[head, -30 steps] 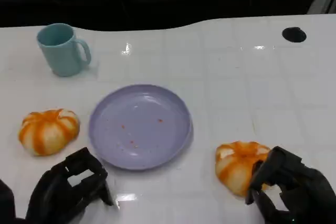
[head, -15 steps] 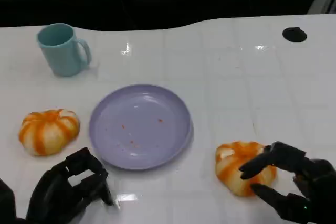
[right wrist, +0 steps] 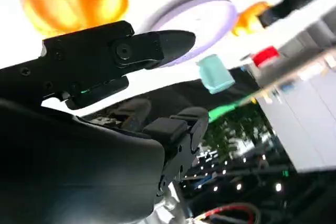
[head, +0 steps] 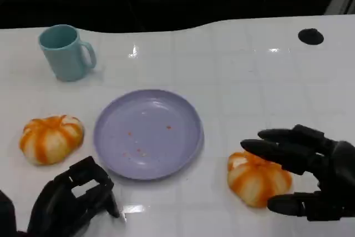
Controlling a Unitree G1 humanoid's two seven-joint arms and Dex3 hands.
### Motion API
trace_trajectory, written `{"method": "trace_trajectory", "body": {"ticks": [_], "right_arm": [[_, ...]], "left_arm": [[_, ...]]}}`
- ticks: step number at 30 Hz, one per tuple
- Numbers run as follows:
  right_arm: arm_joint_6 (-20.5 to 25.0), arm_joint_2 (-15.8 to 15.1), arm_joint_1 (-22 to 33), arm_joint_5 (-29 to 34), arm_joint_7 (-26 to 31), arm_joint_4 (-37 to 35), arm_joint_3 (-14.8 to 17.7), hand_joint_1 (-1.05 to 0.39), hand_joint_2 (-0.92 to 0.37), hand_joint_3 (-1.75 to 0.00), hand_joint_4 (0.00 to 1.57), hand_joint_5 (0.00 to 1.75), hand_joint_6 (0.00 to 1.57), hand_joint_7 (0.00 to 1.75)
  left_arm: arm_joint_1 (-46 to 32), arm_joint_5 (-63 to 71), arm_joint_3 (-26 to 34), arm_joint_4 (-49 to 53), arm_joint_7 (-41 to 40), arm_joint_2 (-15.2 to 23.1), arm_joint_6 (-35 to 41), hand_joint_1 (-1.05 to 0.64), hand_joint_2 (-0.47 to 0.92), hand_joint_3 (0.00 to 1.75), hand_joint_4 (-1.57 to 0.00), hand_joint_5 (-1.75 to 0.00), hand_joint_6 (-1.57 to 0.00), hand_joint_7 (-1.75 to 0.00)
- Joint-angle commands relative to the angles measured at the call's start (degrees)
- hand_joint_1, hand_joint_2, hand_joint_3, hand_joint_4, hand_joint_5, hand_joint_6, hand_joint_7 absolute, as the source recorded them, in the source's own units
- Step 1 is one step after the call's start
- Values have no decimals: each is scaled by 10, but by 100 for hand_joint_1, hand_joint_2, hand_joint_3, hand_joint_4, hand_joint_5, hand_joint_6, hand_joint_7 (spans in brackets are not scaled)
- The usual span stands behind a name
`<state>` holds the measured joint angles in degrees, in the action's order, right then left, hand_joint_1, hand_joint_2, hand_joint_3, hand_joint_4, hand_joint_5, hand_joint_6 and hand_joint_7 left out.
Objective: Grasp the bread from the table and place it into the plate.
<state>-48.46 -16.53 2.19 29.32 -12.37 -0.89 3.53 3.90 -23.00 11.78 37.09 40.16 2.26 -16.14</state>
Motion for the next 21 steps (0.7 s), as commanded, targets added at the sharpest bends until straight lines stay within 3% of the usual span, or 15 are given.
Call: {"method": "trace_trajectory", "body": {"ticks": [1, 10, 21], "right_arm": [[65, -32, -10, 51, -7, 48, -19, -64, -92, -7, 10, 22, 29, 0], [198, -76, -39, 152, -50, 98, -88, -63, -89, -3, 14, 22, 32, 2], [273, -98, -81, 236, -25, 51, -165, -67, -90, -1, 15, 18, 31, 0]], "left_arm": [[-7, 2, 3, 5, 1, 6, 3, -49, 92, 18, -76, -170, -69, -143], [-12, 4, 2, -2, -2, 5, 4, -49, 92, 18, -76, -170, -69, -142], [-13, 3, 3, -4, -2, 4, 2, -50, 92, 19, -76, -170, -69, -143]]}}
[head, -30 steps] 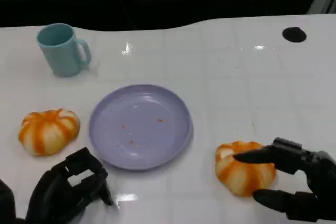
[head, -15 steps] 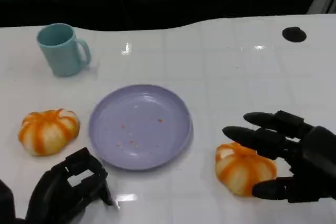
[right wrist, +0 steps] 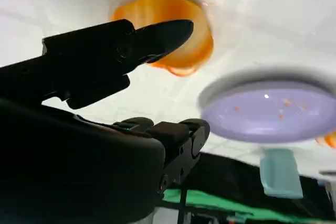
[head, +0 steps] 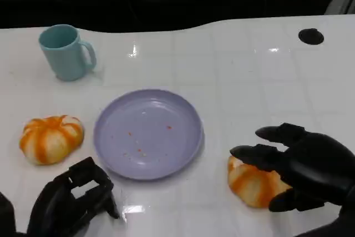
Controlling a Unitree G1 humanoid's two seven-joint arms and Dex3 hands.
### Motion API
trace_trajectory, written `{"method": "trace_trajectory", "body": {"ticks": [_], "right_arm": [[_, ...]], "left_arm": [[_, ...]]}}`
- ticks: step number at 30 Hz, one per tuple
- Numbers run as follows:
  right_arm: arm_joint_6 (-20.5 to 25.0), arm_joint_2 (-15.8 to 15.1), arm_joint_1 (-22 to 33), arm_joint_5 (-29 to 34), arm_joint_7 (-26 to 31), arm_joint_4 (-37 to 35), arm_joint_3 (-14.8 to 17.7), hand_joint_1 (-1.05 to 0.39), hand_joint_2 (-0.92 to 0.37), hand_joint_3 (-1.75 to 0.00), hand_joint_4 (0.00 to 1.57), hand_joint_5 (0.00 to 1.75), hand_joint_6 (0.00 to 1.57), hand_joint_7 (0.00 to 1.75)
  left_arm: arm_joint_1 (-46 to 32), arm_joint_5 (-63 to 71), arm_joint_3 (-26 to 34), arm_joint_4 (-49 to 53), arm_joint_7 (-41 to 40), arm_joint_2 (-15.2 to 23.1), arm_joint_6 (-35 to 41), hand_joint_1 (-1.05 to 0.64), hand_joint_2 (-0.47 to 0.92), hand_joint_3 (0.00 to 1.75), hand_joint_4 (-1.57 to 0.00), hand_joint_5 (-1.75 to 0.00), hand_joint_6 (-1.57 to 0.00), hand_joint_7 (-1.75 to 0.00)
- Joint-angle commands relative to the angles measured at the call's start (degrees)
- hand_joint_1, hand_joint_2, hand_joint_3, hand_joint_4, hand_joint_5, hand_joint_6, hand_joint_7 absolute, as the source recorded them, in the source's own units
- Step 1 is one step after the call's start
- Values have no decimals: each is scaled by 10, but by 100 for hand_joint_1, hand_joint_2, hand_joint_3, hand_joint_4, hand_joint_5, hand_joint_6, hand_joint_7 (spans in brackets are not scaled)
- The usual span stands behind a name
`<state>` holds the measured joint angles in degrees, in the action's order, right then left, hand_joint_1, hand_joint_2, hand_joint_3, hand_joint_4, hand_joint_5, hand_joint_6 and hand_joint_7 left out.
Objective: Grasp the bread from the table and place it into the plate.
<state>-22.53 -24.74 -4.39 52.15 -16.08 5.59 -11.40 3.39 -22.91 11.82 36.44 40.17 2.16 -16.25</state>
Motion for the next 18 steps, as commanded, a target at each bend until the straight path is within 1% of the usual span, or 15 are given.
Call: {"method": "trace_trajectory", "body": {"ticks": [1, 14, 16, 18], "right_arm": [[17, -17, -18, 10, 15, -19, -21, -67, -90, -1, 15, 18, 31, 0], [44, -28, -55, 21, 59, -93, -72, -67, -91, 0, 19, 18, 32, 1], [50, -27, -61, 22, 59, -102, -79, -66, -92, -3, 21, 18, 34, 2], [51, -24, -69, 21, 69, -120, -87, -62, -92, -5, 25, 19, 39, 4]], "left_arm": [[-8, 2, 3, 2, -1, 5, 3, -50, 92, 19, -76, -170, -69, -143], [-9, 1, 3, 2, 1, 5, 2, -50, 92, 19, -77, -170, -69, -143], [-9, 2, 3, 2, 1, 6, 2, -51, 92, 18, -77, -170, -69, -143], [-9, 0, 3, 0, 0, 6, 6, -51, 92, 18, -77, -170, -69, -143]]}}
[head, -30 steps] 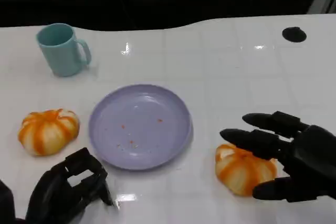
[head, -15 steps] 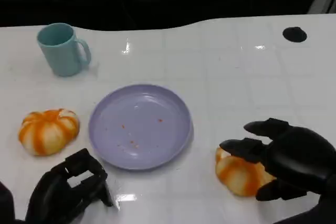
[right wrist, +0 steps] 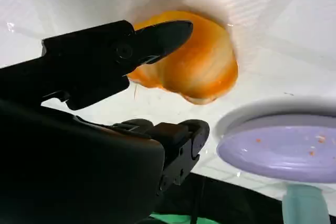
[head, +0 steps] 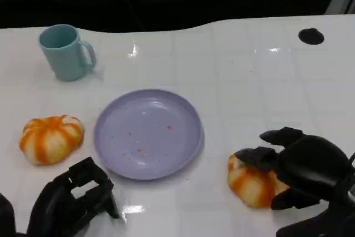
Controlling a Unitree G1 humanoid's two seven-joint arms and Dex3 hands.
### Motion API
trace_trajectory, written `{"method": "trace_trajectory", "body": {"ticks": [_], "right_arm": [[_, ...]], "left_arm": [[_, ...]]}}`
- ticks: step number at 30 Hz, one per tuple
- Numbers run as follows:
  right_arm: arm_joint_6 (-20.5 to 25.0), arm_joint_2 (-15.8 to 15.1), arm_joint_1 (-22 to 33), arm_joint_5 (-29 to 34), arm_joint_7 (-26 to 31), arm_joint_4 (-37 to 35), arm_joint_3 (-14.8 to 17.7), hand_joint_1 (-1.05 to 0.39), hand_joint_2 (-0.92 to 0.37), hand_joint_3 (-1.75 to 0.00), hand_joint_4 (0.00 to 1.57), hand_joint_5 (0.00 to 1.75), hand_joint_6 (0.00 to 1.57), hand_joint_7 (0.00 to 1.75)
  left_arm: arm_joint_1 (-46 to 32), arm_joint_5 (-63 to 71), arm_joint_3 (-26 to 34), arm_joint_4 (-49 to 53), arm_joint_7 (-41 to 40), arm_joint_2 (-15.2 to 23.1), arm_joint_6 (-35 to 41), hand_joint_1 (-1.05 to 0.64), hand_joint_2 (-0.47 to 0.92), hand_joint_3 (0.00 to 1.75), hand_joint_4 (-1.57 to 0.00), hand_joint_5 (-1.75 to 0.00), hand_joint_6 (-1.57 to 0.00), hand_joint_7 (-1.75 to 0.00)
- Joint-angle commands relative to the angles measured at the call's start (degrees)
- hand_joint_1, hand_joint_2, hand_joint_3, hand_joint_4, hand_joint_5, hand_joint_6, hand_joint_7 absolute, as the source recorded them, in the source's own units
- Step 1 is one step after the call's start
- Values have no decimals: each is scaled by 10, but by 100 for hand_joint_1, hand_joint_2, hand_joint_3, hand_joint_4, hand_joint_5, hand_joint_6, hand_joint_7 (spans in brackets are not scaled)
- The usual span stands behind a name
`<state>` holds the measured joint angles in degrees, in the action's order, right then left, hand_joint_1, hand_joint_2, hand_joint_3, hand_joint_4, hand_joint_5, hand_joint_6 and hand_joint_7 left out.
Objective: Grasp the bread from the table and place it into the plate.
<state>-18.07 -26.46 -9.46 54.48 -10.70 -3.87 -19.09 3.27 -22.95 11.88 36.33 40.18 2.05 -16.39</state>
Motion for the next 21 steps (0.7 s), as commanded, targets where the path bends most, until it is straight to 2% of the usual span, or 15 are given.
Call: {"method": "trace_trajectory", "body": {"ticks": [1, 3, 7, 8, 10, 11, 13, 14, 17, 18, 20, 21], "right_arm": [[5, -5, -22, -2, 25, -36, -13, -59, -92, -5, 28, 19, 43, 5], [1, -1, -30, -6, 43, -57, -19, -57, -92, -5, 32, 20, 47, 6], [-8, 8, -48, -18, 74, -102, -33, -49, -92, -10, 56, 30, 65, 11], [-11, 11, -52, -20, 82, -113, -35, -45, -92, -13, 66, 38, 73, 12], [-17, 15, -58, -22, 104, -133, -41, -41, -92, -16, 69, 65, 86, 9], [-28, 18, -61, -28, 125, -148, -42, -37, -92, -20, 76, 92, 99, 12], [-47, 21, -67, -39, 153, -173, -44, -32, -90, -29, 82, 122, 112, 21], [-53, 22, -71, -41, 162, -182, -47, -31, -87, -43, 83, 143, 111, 42], [-64, 23, -79, -33, 206, -206, -58, -29, -78, -69, 84, 170, 81, 125], [-66, 24, -81, -33, 217, -213, -60, -29, -77, -73, 84, 172, 75, 140], [-65, 27, -87, -28, 242, -226, -66, -30, -75, -80, 84, 174, 68, 158], [-62, 28, -89, -24, 252, -230, -70, -30, -75, -82, 84, 174, 67, 161]], "left_arm": [[-8, 0, 3, -1, -1, 6, 9, -50, 92, 18, -77, -170, -69, -143], [-9, -1, 3, -2, -2, 6, 11, -50, 92, 18, -77, -170, -69, -143], [-10, 0, 4, -1, -3, 5, 10, -51, 92, 16, -77, -170, -70, -142], [-10, 0, 4, -2, -4, 5, 11, -51, 92, 16, -77, -170, -70, -142], [-11, 1, 4, -4, -6, 4, 11, -51, 92, 16, -77, -170, -70, -142], [-12, 1, 3, -5, -6, 4, 12, -51, 92, 15, -77, -170, -70, -142], [-12, 1, 3, -5, -5, 4, 11, -51, 92, 16, -77, -170, -70, -142], [-12, 1, 4, -5, -4, 4, 11, -51, 92, 16, -77, -170, -70, -142], [-12, 1, 3, -5, -4, 4, 10, -51, 92, 16, -77, -170, -70, -143], [-12, 1, 3, -5, -4, 4, 10, -51, 92, 16, -77, -170, -70, -143], [-11, 1, 4, -4, -4, 4, 11, -51, 92, 16, -77, -170, -69, -142], [-11, 0, 4, -4, -4, 4, 12, -51, 92, 16, -77, -169, -70, -142]]}}
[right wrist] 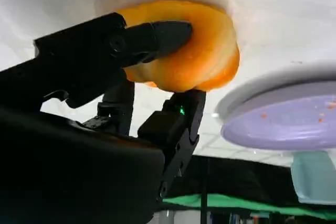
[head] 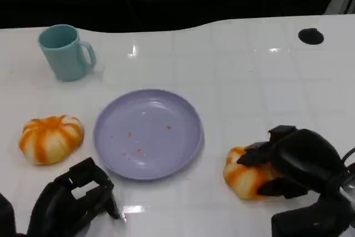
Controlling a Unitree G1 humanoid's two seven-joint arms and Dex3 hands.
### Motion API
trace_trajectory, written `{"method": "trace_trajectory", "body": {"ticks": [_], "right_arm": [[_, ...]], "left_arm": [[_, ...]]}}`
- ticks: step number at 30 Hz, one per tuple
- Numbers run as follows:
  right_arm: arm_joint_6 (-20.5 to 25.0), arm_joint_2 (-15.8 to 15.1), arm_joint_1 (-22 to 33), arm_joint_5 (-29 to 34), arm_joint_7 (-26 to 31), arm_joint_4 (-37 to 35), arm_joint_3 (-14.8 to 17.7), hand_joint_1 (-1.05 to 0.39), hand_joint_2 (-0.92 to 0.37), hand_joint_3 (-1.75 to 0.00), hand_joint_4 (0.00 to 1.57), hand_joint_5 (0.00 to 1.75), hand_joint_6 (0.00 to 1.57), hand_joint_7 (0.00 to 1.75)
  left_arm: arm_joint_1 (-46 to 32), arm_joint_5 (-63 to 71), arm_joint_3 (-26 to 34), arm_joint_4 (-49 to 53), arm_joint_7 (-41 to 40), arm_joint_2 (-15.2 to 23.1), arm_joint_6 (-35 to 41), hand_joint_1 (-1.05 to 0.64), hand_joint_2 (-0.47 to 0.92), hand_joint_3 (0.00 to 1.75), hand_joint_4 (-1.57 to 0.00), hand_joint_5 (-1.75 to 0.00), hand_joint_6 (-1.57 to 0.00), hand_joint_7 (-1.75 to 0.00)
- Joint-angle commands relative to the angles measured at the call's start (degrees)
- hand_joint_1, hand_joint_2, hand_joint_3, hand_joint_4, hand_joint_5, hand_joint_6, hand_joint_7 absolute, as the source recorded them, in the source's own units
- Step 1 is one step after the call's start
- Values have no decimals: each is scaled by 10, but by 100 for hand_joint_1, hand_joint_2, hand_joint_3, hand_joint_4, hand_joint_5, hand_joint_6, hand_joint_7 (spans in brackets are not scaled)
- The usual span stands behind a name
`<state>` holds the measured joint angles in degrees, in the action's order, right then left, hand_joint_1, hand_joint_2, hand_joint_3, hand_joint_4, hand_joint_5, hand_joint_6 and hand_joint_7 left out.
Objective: Grasp the bread from the table and place it into the plate.
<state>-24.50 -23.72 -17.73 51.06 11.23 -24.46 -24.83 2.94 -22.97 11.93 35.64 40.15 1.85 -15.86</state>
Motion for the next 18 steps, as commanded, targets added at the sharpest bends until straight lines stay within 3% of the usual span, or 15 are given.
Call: {"method": "trace_trajectory", "body": {"ticks": [1, 5, 7, 10, 13, 18], "right_arm": [[6, 1, -9, 13, 40, -28, -16, -30, -74, -84, 83, 175, 67, 154], [10, 7, -14, 19, 74, -40, -23, -30, -72, -84, 83, 175, 75, 128], [0, 11, -17, 12, 95, -53, -23, -30, -72, -84, 83, 175, 77, 124], [-13, 18, -19, 7, 129, -67, -22, -29, -69, -89, 85, 175, 73, 140], [-34, 24, -21, 2, 173, -80, -20, -27, -63, -95, 84, 175, 62, 170], [-78, 41, -26, -25, 217, -90, -11, -27, -61, -99, 85, 175, 60, 175]], "left_arm": [[-7, 0, 3, 3, -3, 6, 7, -51, 92, 16, -77, -169, -70, -142], [-7, 0, 4, 3, -1, 6, 5, -50, 92, 17, -77, -169, -70, -141], [-5, 2, 3, 8, 0, 6, -1, -50, 92, 18, -77, -169, -70, -141], [-5, 3, 3, 7, -3, 6, 1, -51, 92, 18, -77, -169, -70, -142], [-4, 2, 3, 9, -2, 6, 0, -50, 92, 17, -77, -170, -70, -143], [-4, 2, 4, 8, -3, 6, 5, -51, 92, 16, -77, -169, -69, -143]]}}
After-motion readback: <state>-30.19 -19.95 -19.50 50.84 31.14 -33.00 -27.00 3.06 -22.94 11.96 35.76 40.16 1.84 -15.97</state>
